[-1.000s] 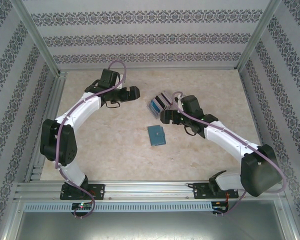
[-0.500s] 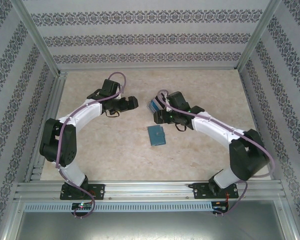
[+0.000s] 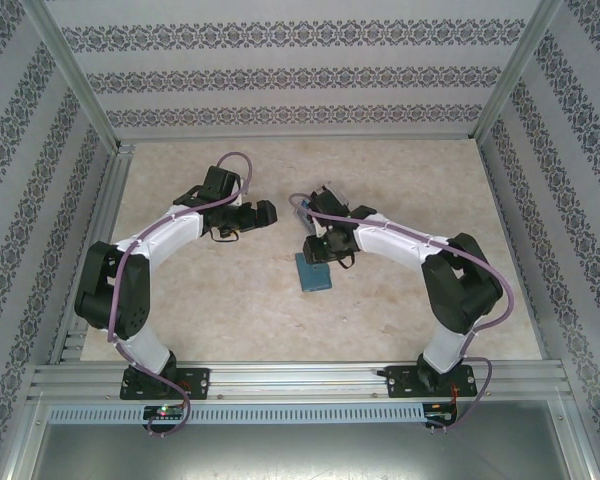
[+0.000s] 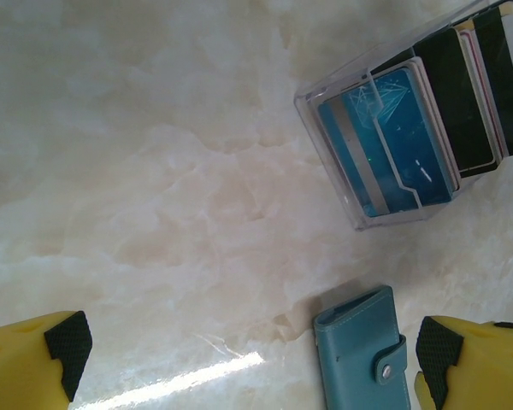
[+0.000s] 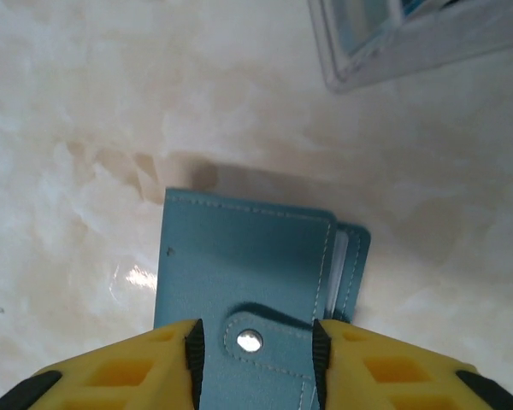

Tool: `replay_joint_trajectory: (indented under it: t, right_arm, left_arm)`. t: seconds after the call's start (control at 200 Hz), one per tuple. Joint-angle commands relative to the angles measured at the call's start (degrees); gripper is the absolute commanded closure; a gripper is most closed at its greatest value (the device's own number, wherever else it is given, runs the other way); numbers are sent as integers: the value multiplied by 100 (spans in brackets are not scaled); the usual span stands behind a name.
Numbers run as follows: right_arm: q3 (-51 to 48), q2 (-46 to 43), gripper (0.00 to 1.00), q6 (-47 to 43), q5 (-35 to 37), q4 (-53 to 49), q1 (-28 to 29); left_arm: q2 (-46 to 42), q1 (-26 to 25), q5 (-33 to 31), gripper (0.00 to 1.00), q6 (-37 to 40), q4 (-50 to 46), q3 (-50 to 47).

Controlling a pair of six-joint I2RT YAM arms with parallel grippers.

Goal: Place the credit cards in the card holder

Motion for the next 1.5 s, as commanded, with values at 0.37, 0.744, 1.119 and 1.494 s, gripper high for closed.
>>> replay_joint_trajectory:
  t: [0.37,0.744,1.119,1.494]
  right_arm:
    - [687,720,60,-177,898,-1066,497]
    - [978,1191,63,-282,1255,-1281,674]
    - [684,1060,85,-215,1141,-1079,647]
    - [386,761,98,-33,817,-646,544]
  left_arm:
    - [-166,-74,81,0,-4,40,-52]
    - [-296,-73,43,0,-48,148,-266]
    - [-257,-78,79,0,-94,237,-300]
    - [-144,-95,209,0,-188,270,-277]
